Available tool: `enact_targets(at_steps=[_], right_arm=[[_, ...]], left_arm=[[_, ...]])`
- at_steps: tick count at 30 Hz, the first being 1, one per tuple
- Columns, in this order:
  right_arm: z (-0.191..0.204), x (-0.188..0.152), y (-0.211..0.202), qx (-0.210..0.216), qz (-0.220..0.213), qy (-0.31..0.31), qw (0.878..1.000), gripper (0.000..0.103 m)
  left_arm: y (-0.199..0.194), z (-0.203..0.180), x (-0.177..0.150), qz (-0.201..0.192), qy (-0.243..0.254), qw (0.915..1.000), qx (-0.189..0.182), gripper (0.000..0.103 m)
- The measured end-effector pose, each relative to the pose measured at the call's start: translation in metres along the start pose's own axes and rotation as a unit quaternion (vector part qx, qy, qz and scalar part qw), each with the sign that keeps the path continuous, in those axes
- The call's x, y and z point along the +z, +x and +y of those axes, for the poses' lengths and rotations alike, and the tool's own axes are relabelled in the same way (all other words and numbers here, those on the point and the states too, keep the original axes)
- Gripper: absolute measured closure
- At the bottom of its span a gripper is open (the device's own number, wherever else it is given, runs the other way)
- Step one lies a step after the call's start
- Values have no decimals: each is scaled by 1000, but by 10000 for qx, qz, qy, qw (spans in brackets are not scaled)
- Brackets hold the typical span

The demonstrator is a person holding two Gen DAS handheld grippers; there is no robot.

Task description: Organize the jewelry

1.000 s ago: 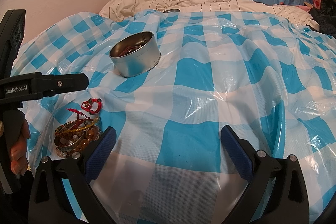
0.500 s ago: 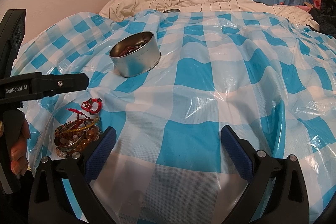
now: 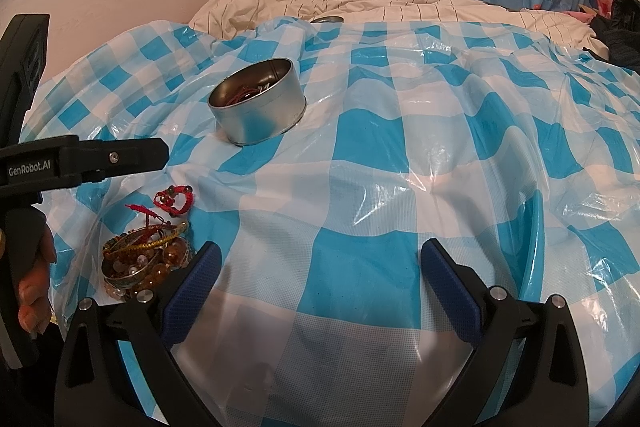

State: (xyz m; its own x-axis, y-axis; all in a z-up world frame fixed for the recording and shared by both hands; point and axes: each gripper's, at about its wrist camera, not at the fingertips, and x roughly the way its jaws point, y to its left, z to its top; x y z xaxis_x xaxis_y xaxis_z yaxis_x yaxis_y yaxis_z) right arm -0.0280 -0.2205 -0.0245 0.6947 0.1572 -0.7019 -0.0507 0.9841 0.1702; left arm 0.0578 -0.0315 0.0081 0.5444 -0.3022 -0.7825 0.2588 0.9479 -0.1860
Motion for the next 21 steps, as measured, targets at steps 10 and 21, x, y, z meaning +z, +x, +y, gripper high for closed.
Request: enact_targets(at_steps=[10, 21], right_arm=[[0, 0, -1, 5, -3, 5, 10000, 7], [0, 0, 0, 4, -2, 5, 10000, 7]], left_arm=[[0, 0, 0, 7, 3, 10000, 1, 9], [0, 0, 1, 10, 2, 10000, 1, 9]])
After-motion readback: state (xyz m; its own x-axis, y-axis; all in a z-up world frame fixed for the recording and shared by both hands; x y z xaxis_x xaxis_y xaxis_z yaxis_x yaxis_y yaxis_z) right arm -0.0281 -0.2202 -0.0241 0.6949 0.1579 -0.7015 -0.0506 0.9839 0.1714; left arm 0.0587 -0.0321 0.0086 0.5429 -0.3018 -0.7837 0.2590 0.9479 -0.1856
